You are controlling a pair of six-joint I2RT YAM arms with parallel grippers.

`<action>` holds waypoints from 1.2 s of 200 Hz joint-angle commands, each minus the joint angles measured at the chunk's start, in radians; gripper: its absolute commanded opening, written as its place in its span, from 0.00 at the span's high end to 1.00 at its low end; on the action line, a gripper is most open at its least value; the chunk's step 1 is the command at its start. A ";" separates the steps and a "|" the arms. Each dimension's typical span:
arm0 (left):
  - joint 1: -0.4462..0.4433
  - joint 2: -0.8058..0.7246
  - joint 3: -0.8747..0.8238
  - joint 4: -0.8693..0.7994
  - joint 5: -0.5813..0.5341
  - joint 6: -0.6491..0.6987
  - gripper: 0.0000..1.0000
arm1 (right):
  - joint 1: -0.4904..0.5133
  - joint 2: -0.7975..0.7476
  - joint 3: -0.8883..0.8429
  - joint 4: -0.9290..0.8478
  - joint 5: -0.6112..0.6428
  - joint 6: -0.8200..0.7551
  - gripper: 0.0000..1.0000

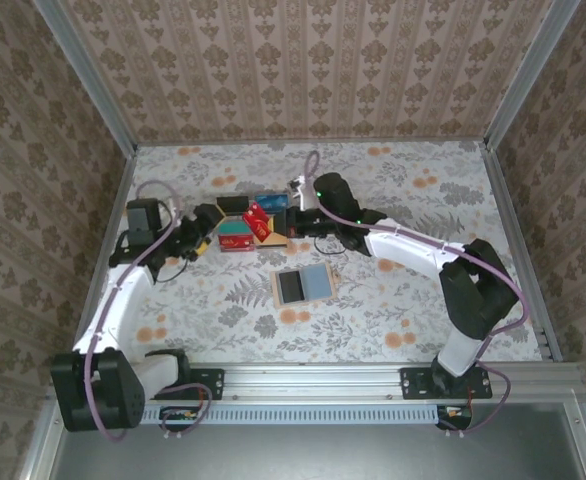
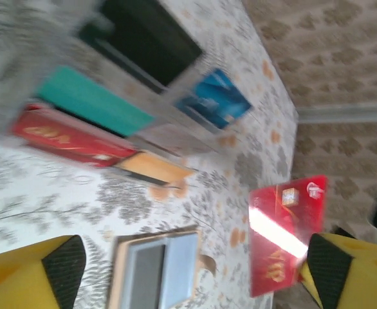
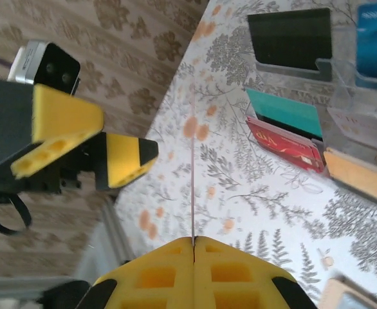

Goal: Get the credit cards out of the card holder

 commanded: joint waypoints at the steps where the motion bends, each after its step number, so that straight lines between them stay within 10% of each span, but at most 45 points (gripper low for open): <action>1: 0.079 -0.039 -0.070 -0.113 -0.037 0.070 0.00 | 0.039 0.064 0.143 -0.236 0.109 -0.339 1.00; 240: 0.185 -0.109 -0.157 -0.317 -0.126 0.136 0.00 | 0.077 0.523 0.702 -0.621 0.046 -1.276 1.00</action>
